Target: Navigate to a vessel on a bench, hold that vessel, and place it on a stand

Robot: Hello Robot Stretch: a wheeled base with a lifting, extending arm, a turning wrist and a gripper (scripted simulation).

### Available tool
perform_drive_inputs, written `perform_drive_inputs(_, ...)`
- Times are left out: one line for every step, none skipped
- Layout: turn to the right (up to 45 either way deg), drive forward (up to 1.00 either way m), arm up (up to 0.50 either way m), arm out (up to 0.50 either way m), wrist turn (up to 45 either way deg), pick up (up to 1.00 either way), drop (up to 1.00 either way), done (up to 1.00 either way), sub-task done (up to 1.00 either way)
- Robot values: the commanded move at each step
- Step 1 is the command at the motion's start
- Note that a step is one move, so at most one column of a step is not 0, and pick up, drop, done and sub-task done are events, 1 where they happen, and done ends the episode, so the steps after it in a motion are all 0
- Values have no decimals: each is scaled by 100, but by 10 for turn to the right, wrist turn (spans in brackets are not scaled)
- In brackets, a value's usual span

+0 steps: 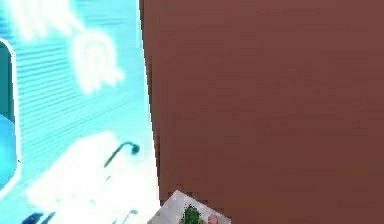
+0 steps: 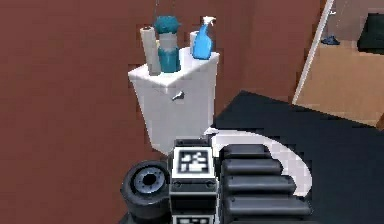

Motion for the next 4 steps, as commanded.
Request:
perform_drive_inputs(-450,0,0,0,0,0,0,0,0)
perform_drive_inputs(-450,0,0,0,0,0,0,0,0)
perform_drive_inputs(-60,0,0,0,0,0,0,0,0)
perform_drive_inputs(0,0,0,32,0,0,0,0,0)
